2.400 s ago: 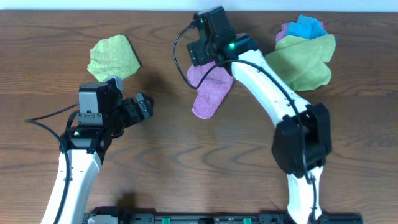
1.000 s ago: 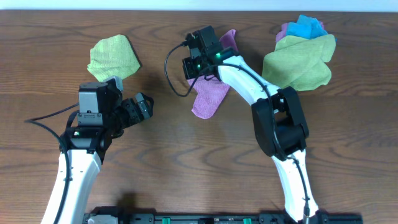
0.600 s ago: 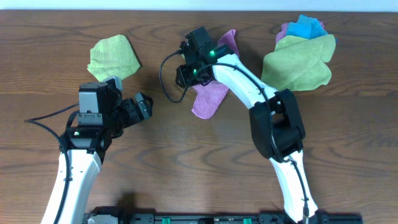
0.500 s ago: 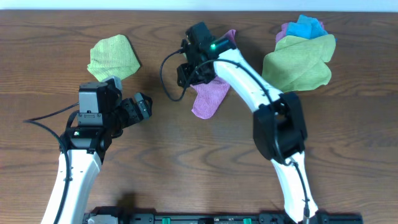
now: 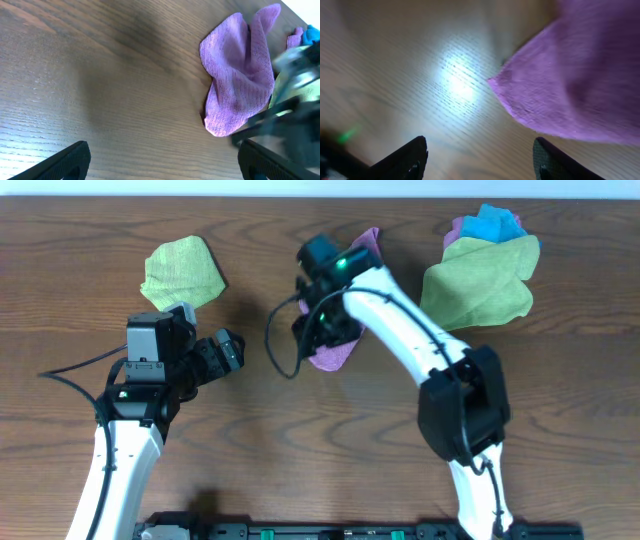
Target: Fold the cloth
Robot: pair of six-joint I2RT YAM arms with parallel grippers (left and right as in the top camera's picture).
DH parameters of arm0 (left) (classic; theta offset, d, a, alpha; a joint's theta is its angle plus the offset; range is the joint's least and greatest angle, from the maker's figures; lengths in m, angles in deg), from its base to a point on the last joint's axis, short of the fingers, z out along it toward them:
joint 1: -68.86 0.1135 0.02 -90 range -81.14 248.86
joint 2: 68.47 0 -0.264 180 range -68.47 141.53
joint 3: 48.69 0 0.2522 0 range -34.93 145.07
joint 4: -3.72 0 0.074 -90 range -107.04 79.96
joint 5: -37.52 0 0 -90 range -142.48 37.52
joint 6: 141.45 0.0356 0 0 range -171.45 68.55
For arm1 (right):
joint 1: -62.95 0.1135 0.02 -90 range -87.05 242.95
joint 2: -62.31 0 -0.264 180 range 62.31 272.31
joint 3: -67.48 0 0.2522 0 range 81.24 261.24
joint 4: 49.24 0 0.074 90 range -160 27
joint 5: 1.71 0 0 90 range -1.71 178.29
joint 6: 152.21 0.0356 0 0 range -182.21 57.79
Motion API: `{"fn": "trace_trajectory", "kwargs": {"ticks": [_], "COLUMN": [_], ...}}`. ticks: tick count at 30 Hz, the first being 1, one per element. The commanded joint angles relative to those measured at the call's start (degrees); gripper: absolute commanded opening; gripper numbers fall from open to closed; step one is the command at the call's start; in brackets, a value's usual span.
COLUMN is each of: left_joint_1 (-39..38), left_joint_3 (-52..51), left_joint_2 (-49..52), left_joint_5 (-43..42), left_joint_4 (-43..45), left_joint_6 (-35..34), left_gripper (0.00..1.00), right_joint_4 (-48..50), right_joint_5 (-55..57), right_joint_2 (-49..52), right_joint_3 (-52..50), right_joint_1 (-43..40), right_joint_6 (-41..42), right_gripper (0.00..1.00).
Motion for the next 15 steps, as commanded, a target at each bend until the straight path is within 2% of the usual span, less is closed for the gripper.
{"fn": "trace_trajectory", "kwargs": {"ticks": [1,15], "left_joint_1": [0.1,0.1], "left_joint_3": [1.2,1.2], "left_joint_2": [0.1,0.1], "left_joint_5": [0.6,0.6], "left_joint_4": [0.1,0.1], "left_joint_6": [0.4,0.4], "left_gripper": [0.95,0.95], "right_joint_4": [1.4,14.1], "right_joint_5": [1.4,4.1], "right_joint_2": [0.5,0.8], "right_joint_3": [-3.6,-11.7], "right_joint_1": [1.4,1.4], "right_joint_6": [0.5,2.0], "right_gripper": [0.68,0.7]}}
